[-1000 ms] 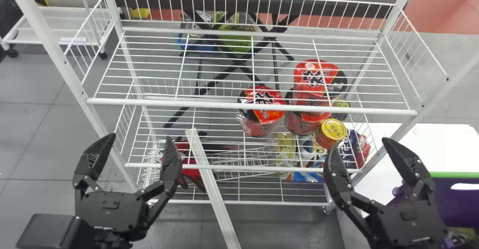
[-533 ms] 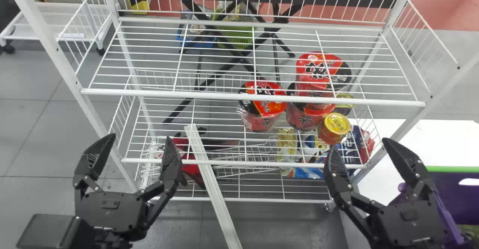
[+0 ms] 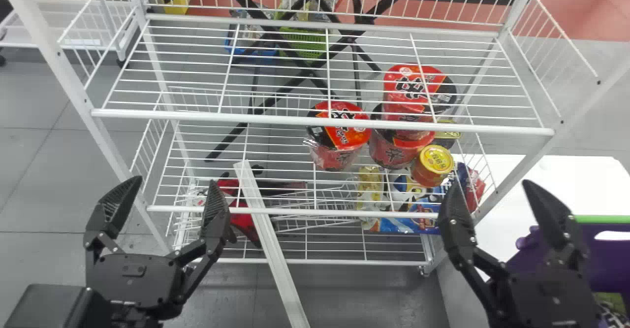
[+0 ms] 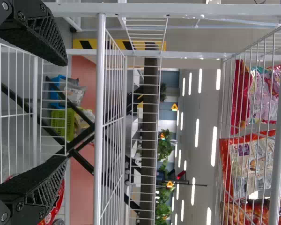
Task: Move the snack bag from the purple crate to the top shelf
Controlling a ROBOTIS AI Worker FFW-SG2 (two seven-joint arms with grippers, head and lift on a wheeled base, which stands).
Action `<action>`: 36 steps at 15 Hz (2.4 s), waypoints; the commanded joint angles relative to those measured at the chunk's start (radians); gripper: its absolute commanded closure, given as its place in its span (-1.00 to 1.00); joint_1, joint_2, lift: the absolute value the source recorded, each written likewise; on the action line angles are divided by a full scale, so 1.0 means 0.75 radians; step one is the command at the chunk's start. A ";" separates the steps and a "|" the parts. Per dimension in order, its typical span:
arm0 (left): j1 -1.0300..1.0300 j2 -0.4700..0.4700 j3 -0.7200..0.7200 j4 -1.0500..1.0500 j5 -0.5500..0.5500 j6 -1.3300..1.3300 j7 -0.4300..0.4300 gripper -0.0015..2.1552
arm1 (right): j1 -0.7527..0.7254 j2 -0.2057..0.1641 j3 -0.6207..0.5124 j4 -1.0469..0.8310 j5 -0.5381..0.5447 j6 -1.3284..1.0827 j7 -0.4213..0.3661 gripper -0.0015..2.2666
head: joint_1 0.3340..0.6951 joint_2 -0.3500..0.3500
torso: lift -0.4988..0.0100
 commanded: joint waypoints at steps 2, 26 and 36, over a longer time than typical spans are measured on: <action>0.000 0.001 -0.007 0.000 -0.004 0.000 0.000 -0.90 | 0.019 -0.007 0.000 -0.013 -0.008 0.003 -0.003 -0.88 | 1.00 -0.33 | -0.83; -0.072 0.029 -0.024 0.090 0.027 0.004 -0.002 -0.90 | -0.779 0.095 -1.501 0.143 0.201 2.232 1.738 -0.93 | 1.00 -1.00 | -0.83; -0.082 0.038 -0.048 0.088 0.021 0.008 0.000 -0.90 | -0.783 -0.099 -1.289 0.399 0.794 1.831 1.998 -1.00 | 1.00 -1.00 | -0.83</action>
